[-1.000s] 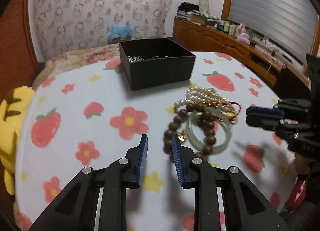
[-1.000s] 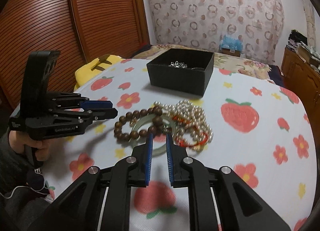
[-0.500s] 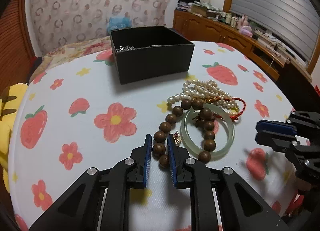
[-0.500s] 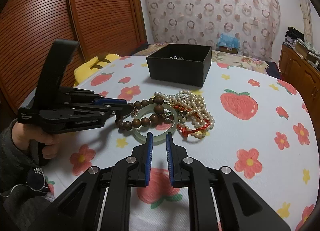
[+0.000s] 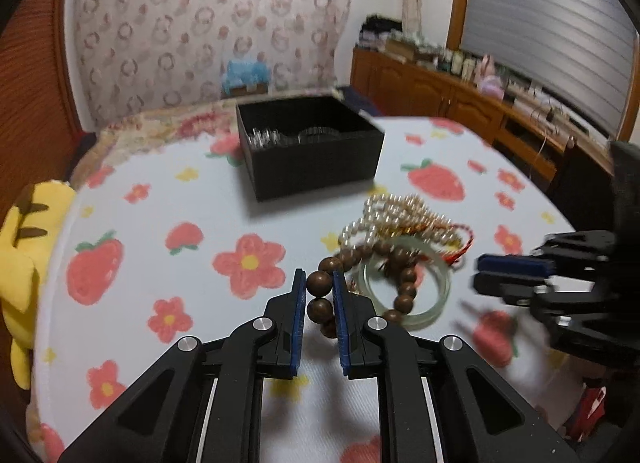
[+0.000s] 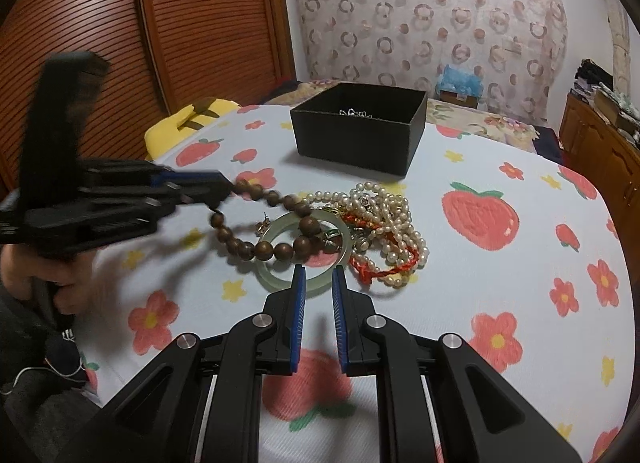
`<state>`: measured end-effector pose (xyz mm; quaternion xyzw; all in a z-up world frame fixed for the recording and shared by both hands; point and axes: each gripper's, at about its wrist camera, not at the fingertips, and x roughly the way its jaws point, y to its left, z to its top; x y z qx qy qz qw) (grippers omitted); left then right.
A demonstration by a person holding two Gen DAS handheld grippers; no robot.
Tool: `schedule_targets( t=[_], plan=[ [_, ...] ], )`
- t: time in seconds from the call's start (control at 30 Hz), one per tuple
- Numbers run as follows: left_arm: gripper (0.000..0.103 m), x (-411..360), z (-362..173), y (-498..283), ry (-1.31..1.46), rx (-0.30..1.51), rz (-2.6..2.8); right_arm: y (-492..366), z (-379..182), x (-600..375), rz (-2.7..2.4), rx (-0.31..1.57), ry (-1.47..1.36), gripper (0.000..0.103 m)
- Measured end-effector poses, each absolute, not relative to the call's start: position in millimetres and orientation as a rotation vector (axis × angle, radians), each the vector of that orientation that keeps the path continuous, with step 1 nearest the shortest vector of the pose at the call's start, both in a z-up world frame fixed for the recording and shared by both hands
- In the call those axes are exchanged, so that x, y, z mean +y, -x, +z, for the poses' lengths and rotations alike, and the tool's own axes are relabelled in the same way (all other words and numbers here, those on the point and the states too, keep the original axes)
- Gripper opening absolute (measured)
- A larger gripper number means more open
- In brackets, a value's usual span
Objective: Organize jewelry
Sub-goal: 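Move the left tool back to the pile and grasp the wooden bead bracelet, then lift the wooden bead bracelet with the left tool toward the black box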
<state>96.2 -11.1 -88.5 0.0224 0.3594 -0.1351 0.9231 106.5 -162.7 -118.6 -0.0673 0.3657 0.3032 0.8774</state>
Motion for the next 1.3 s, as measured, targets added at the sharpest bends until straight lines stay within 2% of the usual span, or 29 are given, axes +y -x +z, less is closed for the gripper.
schedule_targets(
  t=[0.33,0.9,1.0,1.3],
  plan=[
    [0.012,-5,-60,-70,-0.034,0.631,-0.272,-131,-123,-141,0.624,0.800,0.235,0.015],
    [0.012,9,-52,-57,-0.017,0.594,-0.261,-159,-129,-125,0.616,0.852,0.345,0.015],
    [0.012,9,-52,-57,-0.017,0.594,-0.260,-158,-129,-125,0.619,0.852,0.358,0.008],
    [0.012,10,-52,-56,-0.022,0.590,-0.262,-147,-110,-133,0.635,0.779,0.314,0.008]
  ],
)
